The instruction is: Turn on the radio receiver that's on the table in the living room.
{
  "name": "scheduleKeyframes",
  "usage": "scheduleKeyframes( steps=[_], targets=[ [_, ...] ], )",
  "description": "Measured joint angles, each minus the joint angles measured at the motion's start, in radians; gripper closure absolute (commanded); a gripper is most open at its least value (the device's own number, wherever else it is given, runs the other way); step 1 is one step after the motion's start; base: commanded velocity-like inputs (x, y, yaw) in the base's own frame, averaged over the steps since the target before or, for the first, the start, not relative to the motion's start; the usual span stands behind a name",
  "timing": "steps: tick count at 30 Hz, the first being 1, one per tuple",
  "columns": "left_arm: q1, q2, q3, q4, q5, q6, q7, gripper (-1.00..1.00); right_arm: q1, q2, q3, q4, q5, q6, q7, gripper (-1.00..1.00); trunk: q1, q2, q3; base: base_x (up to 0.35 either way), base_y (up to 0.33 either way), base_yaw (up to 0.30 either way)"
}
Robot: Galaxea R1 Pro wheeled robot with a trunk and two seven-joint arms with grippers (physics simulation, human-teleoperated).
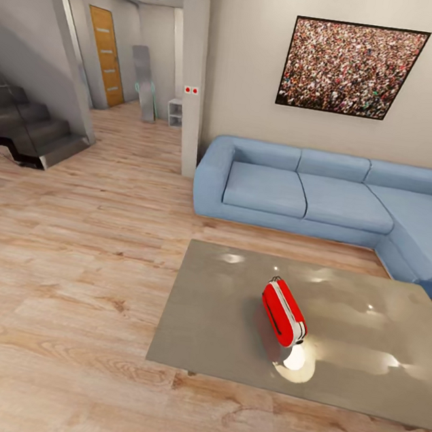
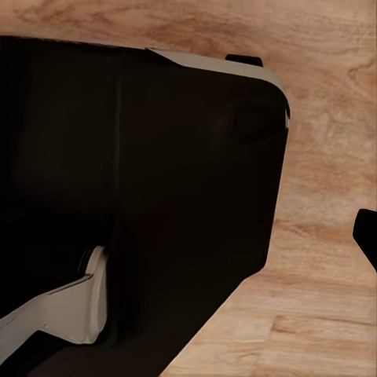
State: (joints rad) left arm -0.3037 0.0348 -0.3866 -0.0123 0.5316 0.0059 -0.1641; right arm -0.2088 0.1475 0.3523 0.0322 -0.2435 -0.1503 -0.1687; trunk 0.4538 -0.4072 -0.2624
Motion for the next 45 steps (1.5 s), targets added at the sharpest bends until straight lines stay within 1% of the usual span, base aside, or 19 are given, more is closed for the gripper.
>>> scheduleKeyframes(
  steps=[8,13,20,37,45],
  targets=[
    [0.000,0.009,-0.001,-0.002,-0.004,0.000,0.000,1.00,0.000,0.000,0.000,0.000,0.000,-0.012,0.000,-1.00,0.000,0.000,0.013,0.000,0.000,0.000],
    [0.000,0.008,0.001,-0.010,-0.009,-0.002,0.000,1.00,0.000,0.000,0.000,0.000,0.000,-0.013,0.000,-1.00,0.000,0.000,0.021,0.000,0.000,0.000],
    [0.000,0.007,0.001,-0.007,-0.004,-0.003,0.000,1.00,0.000,0.000,0.001,0.000,0.000,-0.014,0.000,-1.00,0.000,0.000,0.032,0.000,0.000,0.000],
    [0.000,0.008,0.000,-0.009,-0.009,-0.003,0.000,1.00,0.000,0.000,0.001,0.000,0.000,-0.014,0.000,-1.00,0.000,0.000,0.059,0.000,0.000,0.000],
    [0.000,0.008,-0.001,-0.009,-0.007,-0.003,0.000,1.00,0.000,-0.009,0.001,0.000,-0.004,-0.012,0.001,-1.00,0.000,0.000,0.072,0.000,0.000,0.000]
  ],
)
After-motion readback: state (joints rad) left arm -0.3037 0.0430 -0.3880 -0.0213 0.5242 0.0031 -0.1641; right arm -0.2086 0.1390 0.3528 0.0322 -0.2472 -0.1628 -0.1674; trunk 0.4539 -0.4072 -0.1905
